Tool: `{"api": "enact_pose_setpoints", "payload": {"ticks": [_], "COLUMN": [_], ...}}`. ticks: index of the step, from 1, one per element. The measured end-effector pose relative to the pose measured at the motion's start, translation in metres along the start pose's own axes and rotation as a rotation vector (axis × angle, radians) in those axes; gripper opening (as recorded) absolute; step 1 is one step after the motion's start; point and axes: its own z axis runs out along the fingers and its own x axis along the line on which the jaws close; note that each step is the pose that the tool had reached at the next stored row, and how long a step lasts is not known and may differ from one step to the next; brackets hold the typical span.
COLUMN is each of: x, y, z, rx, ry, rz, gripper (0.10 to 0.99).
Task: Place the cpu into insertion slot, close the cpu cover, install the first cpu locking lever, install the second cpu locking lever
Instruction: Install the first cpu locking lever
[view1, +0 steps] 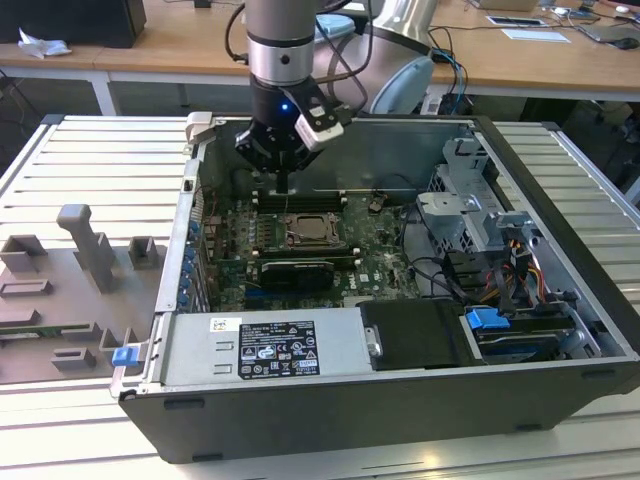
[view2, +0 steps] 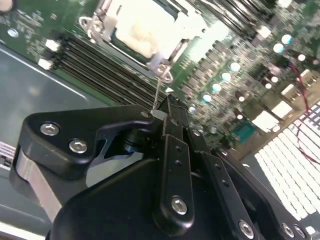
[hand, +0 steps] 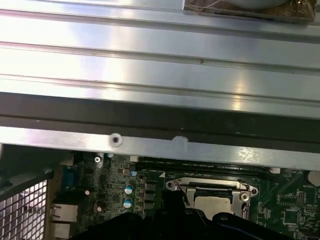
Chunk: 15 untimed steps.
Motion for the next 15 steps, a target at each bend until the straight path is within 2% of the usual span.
{"api": "enact_pose_setpoints", "payload": {"ticks": [4,5,6,8,9,15], "x": [-0.0164,-0.0252,-0.0316,-0.0323,-0.0323,-0.0324], "y": [-0.0008,-0.0014,-0.0021,-0.0021,-0.0020,-0.0021], "z": [0.0027,0.0044,0.0060,0.0081,0.0095,0.0097], "rx": [0.000,0.000,-0.011,-0.039,-0.045,-0.048], "ry": [0.0001,0.0000,-0.0007,-0.0037,-0.0045,-0.0046], "rz": [0.000,0.000,0.001,0.039,0.047,0.047], "gripper": [0.106,0.106,0.106,0.106,0.106,0.106]}}
